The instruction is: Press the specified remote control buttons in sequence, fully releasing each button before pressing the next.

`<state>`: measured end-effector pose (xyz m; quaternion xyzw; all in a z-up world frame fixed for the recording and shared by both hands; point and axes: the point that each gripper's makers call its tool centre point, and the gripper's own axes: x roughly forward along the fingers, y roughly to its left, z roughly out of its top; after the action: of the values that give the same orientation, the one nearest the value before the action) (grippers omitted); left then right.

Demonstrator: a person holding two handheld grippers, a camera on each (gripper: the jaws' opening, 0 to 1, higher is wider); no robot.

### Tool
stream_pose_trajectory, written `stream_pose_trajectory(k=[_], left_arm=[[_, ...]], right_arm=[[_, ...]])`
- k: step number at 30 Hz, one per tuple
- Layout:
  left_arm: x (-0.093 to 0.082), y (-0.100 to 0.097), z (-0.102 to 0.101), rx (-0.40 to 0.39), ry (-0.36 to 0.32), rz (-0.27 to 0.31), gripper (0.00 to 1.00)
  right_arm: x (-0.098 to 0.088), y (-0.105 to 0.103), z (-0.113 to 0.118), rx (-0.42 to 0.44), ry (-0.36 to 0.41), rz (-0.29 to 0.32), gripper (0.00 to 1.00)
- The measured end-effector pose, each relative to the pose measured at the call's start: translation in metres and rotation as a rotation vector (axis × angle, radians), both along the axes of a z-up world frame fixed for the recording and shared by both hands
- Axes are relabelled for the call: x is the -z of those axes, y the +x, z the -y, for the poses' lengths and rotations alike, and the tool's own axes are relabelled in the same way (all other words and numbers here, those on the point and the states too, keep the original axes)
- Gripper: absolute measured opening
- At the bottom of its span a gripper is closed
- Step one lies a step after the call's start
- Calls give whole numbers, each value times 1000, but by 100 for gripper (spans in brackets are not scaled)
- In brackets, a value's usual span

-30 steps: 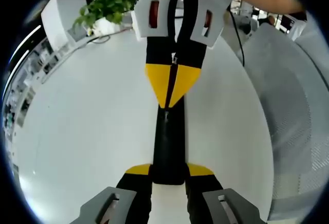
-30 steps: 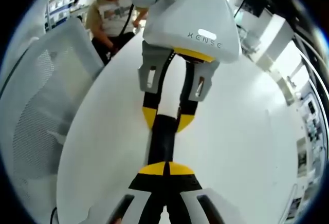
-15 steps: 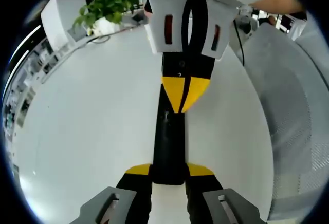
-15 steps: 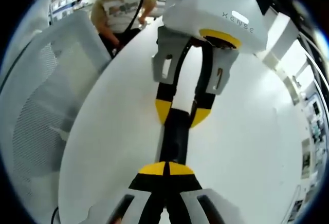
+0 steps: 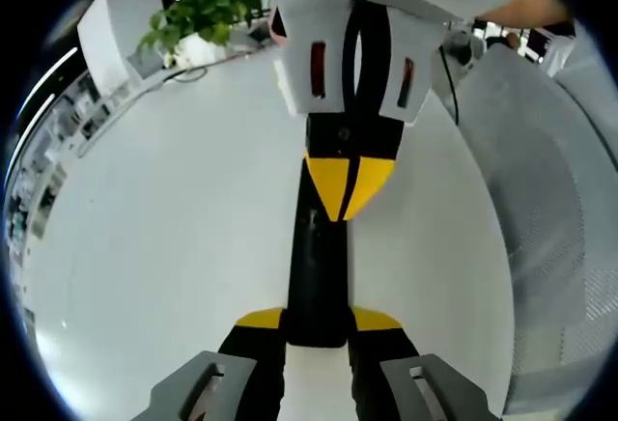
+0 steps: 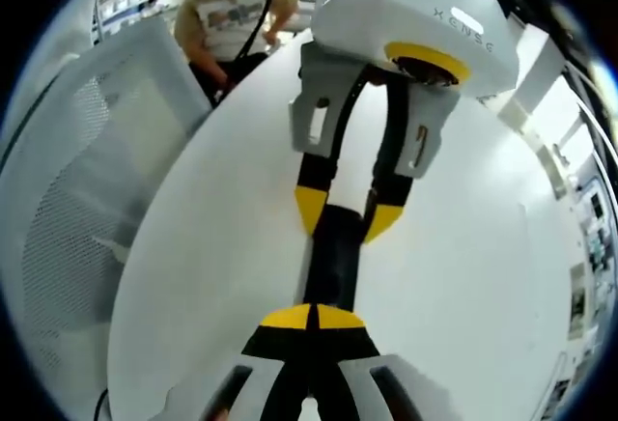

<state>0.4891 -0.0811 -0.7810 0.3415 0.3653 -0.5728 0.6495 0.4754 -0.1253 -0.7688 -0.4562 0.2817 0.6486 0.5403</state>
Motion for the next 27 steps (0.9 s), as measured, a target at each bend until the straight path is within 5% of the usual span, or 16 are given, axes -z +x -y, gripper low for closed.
stream_pose_trajectory(k=[27], left_arm=[[0,0,0,4,-1,-7,23]], right_arm=[[4,-1,0,21,0,-44,0]])
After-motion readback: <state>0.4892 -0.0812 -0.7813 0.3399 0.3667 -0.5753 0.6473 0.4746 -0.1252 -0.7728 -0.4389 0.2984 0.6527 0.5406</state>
